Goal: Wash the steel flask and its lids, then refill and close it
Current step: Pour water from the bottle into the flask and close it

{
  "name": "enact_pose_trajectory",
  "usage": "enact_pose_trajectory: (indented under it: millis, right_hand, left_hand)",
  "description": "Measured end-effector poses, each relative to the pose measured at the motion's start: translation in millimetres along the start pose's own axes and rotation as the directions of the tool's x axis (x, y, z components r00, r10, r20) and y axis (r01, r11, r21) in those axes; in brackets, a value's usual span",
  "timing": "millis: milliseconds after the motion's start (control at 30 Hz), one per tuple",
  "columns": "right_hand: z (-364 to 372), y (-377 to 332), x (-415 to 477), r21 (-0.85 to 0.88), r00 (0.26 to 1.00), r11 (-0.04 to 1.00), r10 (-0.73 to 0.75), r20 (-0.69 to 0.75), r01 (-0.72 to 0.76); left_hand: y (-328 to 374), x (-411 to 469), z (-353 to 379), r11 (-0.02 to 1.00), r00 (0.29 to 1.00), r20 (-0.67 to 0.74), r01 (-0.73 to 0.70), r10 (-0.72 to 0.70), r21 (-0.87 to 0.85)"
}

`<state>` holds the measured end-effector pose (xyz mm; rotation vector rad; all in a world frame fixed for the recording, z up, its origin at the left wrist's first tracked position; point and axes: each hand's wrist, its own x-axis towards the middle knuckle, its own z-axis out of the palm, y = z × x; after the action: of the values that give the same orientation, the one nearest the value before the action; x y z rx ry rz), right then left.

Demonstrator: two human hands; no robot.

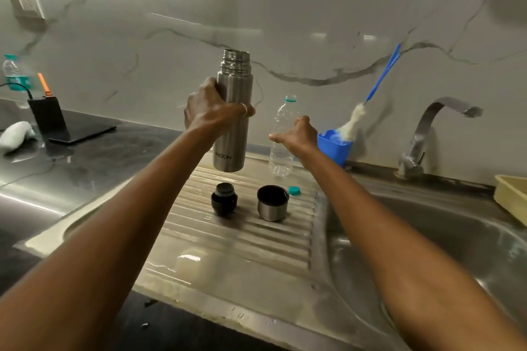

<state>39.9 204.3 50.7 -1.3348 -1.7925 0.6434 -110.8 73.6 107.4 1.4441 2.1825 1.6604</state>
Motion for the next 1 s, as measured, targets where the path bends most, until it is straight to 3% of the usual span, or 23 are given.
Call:
enact_pose_trajectory:
  millis: [300,733,1000]
  right_hand:
    - [19,15,15,-0.043,1.000,0.999,-0.009,-0.002,0.009]
    - [-11,0,-2,-0.108,0.997,0.994,0.015,0.073,-0.007]
    - [-45,-28,-64,-0.179,0.993,0.977,-0.112,0.031,0.116]
  left_hand:
    - [-18,7,16,0.999,0.999,0.016,0.037,-0.037,-0.037]
    - [-2,-9,2,0.998,1.000,0.008,0.026,-0.025,-0.053]
    - [21,-48,-38,0.997,0.999,-0.015,0.044,-0.045,-0.066]
